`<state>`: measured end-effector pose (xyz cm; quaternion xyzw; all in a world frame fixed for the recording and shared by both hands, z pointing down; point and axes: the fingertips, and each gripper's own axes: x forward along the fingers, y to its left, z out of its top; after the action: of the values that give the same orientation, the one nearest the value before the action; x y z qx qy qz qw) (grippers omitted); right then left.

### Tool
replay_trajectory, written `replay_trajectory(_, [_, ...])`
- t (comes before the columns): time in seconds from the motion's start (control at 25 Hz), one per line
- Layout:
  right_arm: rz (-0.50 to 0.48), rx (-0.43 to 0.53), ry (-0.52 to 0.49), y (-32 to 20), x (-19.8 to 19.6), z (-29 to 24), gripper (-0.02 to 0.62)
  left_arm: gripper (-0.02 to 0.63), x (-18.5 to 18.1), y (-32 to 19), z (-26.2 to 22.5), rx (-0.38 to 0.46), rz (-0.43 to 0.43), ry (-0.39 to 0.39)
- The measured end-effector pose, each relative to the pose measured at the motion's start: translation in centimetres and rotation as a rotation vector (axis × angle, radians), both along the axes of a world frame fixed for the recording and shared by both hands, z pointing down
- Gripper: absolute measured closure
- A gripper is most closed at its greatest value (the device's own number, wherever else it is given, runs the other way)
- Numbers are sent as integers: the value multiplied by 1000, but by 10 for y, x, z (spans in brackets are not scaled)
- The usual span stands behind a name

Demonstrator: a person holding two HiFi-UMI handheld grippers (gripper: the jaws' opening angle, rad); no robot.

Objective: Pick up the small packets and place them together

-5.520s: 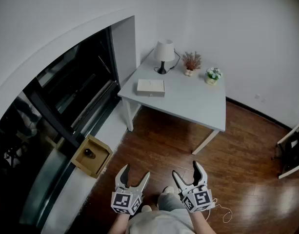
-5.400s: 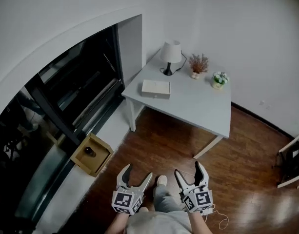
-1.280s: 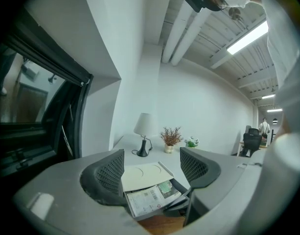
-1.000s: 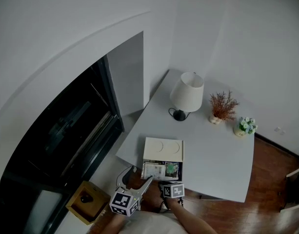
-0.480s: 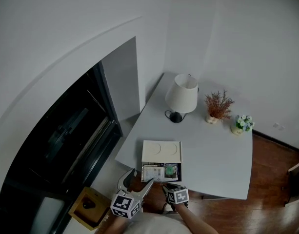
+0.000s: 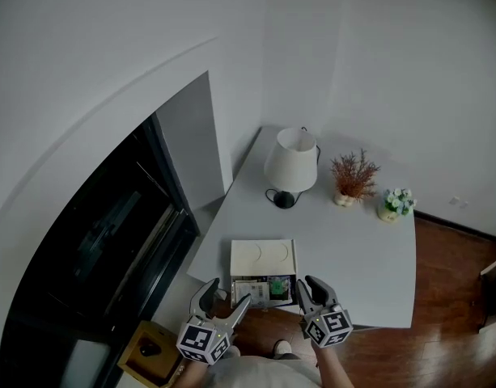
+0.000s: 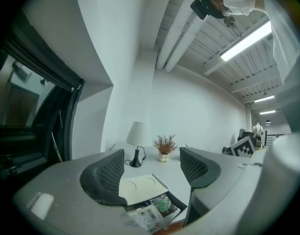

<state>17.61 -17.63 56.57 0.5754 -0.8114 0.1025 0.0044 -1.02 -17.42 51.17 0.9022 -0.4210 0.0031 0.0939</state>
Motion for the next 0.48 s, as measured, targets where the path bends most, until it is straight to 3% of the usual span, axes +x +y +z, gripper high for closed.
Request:
replay_trajectory(0.12, [-26,158,31,1,-2,-52,485,265,-6,-4,-10,32,-21,-10])
replay_trajectory(0.28, [-20,254,109,6,-8,-88,475,265,-15,-8,-21,79,-50,-45])
replay_trajectory(0.36, [-22,282,117,9,-11,-96,370,265,-17,-8,-24,95,-58,-63])
replay_trajectory(0.44, [-19,307,116,10,-12,-101,366,265,-20,-7,-25,111,-70,-73])
replay_trajectory(0.48, [-12,318,118,10,-12,-104,301,265,-21,-7,-26,122,-78,-76])
